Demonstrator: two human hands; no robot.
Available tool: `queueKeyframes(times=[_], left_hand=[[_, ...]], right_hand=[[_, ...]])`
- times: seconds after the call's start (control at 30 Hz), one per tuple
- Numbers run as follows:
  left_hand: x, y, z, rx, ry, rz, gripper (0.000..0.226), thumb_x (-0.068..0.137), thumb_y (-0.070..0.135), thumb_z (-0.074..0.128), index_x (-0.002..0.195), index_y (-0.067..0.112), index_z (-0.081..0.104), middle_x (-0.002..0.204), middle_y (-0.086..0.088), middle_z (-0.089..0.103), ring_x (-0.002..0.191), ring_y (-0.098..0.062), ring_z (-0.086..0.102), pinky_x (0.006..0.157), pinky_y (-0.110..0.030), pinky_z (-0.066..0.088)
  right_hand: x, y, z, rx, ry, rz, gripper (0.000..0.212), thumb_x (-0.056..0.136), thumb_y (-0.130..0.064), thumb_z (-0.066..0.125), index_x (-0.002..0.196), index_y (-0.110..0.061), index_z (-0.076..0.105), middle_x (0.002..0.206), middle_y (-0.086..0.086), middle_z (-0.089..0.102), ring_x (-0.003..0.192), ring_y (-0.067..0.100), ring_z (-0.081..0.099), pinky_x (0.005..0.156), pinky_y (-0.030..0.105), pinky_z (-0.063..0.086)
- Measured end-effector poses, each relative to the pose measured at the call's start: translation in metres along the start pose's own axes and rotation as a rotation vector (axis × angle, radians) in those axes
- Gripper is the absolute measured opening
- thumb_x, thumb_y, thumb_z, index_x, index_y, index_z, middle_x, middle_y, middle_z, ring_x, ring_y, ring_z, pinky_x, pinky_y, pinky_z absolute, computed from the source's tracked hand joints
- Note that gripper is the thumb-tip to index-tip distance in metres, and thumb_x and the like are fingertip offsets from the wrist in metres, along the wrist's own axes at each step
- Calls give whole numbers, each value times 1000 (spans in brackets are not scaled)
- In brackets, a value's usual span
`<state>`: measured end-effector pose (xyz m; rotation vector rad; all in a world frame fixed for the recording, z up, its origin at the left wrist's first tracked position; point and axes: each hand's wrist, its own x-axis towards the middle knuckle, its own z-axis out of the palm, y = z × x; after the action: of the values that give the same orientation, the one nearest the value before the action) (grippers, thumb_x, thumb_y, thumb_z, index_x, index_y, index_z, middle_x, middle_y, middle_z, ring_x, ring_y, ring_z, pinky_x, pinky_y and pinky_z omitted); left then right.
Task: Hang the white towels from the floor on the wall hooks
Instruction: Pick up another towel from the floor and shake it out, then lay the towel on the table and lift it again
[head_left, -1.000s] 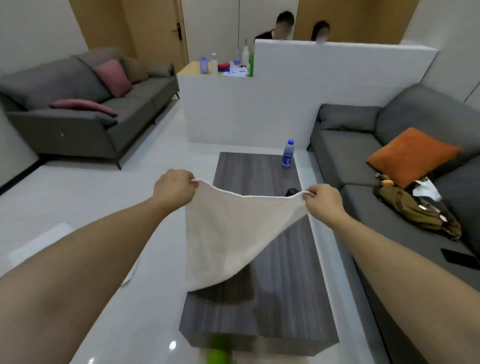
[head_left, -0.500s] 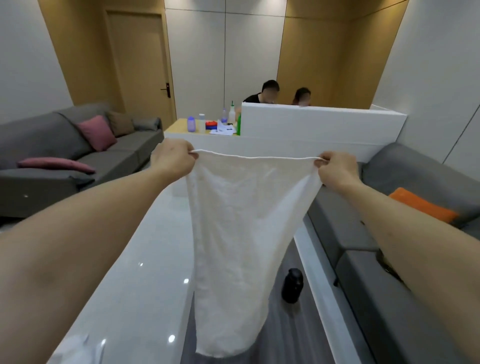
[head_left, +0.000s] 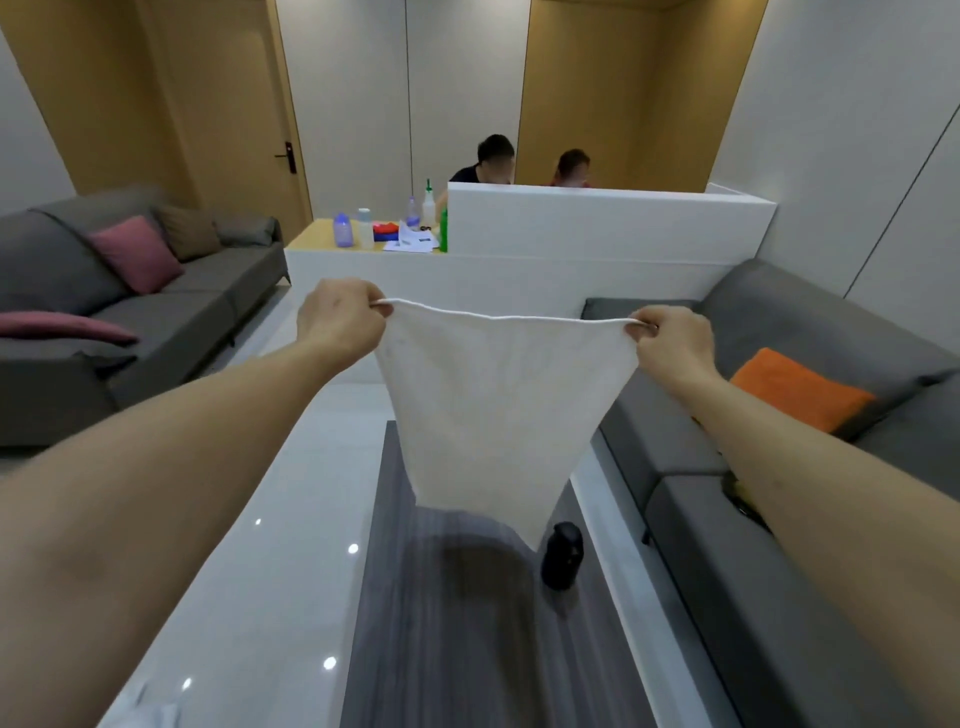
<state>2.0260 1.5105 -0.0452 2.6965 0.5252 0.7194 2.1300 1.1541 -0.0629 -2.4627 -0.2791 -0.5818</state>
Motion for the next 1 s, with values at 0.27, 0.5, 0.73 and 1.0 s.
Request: queueKeyframes(times=[0.27,0.5,0.73,1.0], left_hand=[[-149,-24,46,-6,-100,-91,19,92,29,55,94,26,74,95,-4,71,86,-30,60,71,-30,43],[-313,-43,76,67,-253,-201,22,94,26,53,97,28,75,86,0,68,78,-24,59,67,-29,47],[-445,-55,99,142,-500,-271,22,93,24,54,100,25,75,88,-1,69,80,-23,61,70,-30,51],[-544,-82,119,237,-849,-261,17,88,28,56,87,21,71,75,3,64,69,-14,61,56,-26,46]], right_hand=[[-129,68,23,0,-172,35,16,92,-22,62,99,-22,76,98,8,74,96,33,64,70,27,36],[-277,119,27,39,-353,140,16,94,-21,60,97,-20,76,88,6,72,76,24,60,68,32,47],[-410,167,29,-13,-563,238,16,94,-22,59,92,-17,74,86,7,70,83,29,63,71,35,51],[-508,206,40,-108,-776,288,15,94,-25,62,86,-19,72,74,-3,64,69,12,57,66,31,49]])
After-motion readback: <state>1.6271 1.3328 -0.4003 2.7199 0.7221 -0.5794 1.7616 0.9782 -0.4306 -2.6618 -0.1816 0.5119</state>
